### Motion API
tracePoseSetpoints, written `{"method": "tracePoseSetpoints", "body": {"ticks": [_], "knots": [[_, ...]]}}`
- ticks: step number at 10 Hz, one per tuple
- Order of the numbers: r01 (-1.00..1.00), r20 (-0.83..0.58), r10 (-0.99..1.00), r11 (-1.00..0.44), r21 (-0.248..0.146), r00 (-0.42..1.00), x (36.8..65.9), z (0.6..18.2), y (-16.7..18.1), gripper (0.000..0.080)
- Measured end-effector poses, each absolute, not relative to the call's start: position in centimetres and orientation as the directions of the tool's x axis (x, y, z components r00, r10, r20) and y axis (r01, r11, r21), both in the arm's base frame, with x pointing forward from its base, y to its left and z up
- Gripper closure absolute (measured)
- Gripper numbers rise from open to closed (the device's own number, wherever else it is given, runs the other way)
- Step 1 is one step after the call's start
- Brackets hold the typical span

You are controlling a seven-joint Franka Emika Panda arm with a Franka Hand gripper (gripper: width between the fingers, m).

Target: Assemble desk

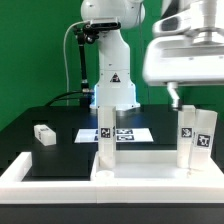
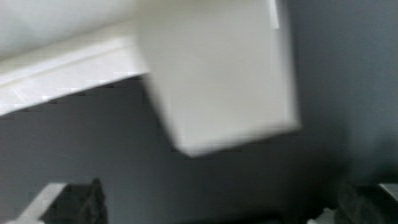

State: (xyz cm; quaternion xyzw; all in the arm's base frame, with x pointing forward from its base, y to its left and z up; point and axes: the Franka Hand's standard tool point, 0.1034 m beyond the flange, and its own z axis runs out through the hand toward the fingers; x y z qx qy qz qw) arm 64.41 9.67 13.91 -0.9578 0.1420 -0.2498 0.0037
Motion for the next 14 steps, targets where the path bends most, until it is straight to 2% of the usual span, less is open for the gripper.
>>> {"method": "tracePoseSetpoints", "body": {"ticks": [1,5,6,7,9,11,12,13,14], "knots": [[-0.282,0.464,-0.295,-0.954,-0.099,0.835,64.1,13.4,10.6,0.0150],[-0.277,0.468,-0.287,-0.956,-0.093,0.836,64.2,13.5,10.3,0.0150],[-0.241,0.462,-0.257,-0.966,-0.094,0.849,64.5,14.5,8.8,0.0150],[-0.235,0.449,-0.264,-0.964,-0.122,0.853,65.0,15.2,7.4,0.0150],[-0.248,0.432,-0.298,-0.954,-0.168,0.851,65.1,14.6,7.7,0.0150],[-0.248,0.432,-0.297,-0.954,-0.167,0.852,65.1,14.6,7.6,0.0150],[-0.208,0.396,-0.249,-0.968,-0.143,0.884,64.8,14.3,7.6,0.0150],[-0.151,0.290,-0.182,-0.980,-0.127,0.939,64.9,14.8,7.6,0.0150],[-0.098,0.232,-0.121,-0.989,-0.107,0.965,66.2,15.1,8.7,0.0150]]}}
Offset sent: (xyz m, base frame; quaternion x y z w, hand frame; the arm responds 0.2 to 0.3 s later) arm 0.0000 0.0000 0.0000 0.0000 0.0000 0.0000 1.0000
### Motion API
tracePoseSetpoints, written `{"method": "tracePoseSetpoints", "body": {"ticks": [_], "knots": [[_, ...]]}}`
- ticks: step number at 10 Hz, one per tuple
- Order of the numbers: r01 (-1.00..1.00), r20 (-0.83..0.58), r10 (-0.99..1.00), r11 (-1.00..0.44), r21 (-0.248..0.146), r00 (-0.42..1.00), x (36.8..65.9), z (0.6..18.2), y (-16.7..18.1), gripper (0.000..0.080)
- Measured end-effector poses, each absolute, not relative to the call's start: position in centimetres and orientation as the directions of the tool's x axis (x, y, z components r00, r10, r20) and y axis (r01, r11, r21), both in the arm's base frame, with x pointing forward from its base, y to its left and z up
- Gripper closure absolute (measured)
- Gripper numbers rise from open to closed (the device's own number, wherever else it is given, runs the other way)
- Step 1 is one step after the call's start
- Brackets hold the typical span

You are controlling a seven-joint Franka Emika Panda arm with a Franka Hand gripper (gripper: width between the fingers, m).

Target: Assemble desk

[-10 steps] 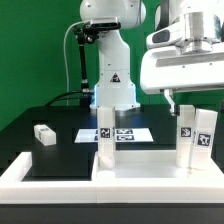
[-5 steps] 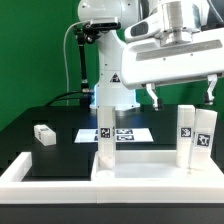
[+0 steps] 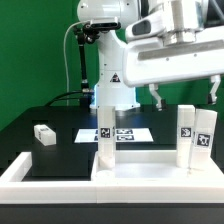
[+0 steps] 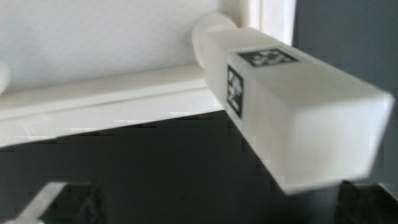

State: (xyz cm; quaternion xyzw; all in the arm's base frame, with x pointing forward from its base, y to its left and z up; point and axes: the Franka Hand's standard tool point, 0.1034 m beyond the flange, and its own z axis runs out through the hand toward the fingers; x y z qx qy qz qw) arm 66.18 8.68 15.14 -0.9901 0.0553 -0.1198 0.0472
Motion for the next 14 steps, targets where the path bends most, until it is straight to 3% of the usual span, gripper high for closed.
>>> {"method": "tracePoseSetpoints", "body": {"ticks": [5,8,12,14], "knots": [[-0.083,0.207,-0.101,-0.992,-0.098,0.973,66.8,14.5,9.3,0.0150],[-0.087,0.068,-0.094,-0.991,-0.102,0.993,66.1,13.7,9.7,0.0150],[-0.127,0.045,-0.131,-0.988,-0.085,0.990,65.8,11.9,10.8,0.0150],[-0.129,0.057,-0.134,-0.988,-0.085,0.989,66.0,11.8,10.6,0.0150]]}}
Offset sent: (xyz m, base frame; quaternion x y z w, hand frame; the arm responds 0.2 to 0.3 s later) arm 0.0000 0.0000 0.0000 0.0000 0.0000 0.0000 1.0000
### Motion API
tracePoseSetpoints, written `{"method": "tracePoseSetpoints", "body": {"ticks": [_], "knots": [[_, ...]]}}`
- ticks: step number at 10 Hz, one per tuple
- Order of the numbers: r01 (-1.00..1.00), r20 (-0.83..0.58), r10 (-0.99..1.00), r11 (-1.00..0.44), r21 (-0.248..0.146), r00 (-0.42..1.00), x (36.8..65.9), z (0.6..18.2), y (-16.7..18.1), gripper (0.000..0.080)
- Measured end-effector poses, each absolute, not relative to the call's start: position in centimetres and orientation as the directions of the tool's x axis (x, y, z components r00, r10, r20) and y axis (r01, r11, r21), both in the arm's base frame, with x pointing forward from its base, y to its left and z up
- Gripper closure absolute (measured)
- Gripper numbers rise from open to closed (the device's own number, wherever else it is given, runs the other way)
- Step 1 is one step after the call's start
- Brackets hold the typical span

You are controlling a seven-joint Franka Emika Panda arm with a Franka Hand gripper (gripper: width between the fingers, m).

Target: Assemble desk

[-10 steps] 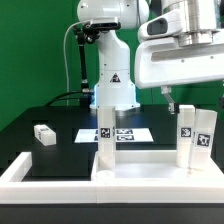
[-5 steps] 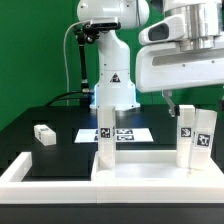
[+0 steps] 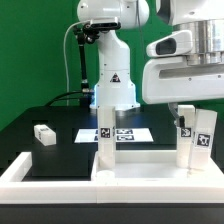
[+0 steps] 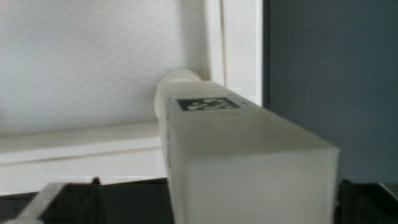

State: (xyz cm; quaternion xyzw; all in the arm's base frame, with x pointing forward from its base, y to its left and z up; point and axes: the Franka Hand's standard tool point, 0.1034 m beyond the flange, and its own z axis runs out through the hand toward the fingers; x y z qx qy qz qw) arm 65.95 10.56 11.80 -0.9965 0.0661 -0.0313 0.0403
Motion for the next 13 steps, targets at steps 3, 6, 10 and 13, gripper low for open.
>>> {"method": "tracePoseSetpoints", "body": {"ticks": [3,6,10,13], "knots": [[-0.138,0.056,-0.143,-0.987,-0.085,0.988,66.0,11.8,10.5,0.0277],[-0.193,0.053,-0.198,-0.978,-0.084,0.979,66.0,11.8,10.2,0.0495],[-0.587,0.020,-0.591,-0.804,-0.100,0.806,66.6,11.7,9.2,0.0500],[-0.911,-0.064,-0.913,-0.395,-0.119,0.404,66.6,11.5,8.8,0.0503]]}}
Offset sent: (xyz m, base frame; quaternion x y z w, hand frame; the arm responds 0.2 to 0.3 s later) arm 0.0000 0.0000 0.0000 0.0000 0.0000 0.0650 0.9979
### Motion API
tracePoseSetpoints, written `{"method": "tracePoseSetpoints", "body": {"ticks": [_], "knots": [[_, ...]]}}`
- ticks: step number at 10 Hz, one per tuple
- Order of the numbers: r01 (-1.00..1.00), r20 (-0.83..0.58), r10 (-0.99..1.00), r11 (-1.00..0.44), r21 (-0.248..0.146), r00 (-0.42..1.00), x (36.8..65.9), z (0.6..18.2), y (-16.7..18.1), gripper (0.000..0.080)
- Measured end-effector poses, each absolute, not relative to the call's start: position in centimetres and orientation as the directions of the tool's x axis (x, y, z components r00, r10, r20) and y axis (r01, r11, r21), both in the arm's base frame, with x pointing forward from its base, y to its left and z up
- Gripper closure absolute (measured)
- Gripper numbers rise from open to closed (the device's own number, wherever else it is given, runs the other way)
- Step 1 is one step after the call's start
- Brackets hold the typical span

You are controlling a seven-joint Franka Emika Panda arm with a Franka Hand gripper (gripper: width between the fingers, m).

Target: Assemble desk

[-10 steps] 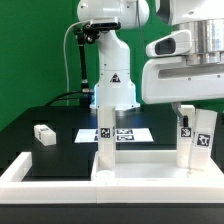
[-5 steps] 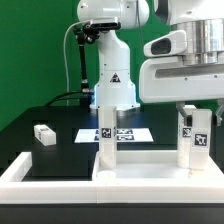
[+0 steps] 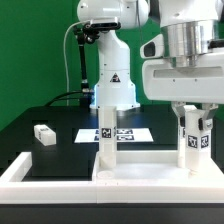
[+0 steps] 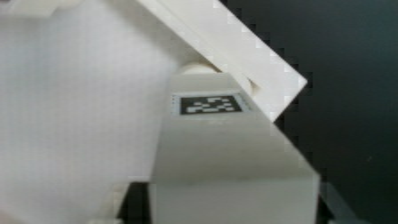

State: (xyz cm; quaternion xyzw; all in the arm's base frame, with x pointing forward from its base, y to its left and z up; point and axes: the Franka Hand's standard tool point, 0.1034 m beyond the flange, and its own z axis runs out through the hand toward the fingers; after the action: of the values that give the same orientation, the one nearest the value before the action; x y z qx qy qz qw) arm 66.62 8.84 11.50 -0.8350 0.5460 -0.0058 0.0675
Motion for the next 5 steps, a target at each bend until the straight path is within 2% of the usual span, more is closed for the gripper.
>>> {"method": "tracePoseSetpoints", "body": {"ticks": [3,5], "knots": [[-0.994,-0.097,-0.994,-0.029,-0.107,0.039,66.58,11.44,9.72,0.0501],[-0.994,-0.111,-0.993,0.052,-0.098,-0.041,66.54,11.41,9.81,0.0484]]}}
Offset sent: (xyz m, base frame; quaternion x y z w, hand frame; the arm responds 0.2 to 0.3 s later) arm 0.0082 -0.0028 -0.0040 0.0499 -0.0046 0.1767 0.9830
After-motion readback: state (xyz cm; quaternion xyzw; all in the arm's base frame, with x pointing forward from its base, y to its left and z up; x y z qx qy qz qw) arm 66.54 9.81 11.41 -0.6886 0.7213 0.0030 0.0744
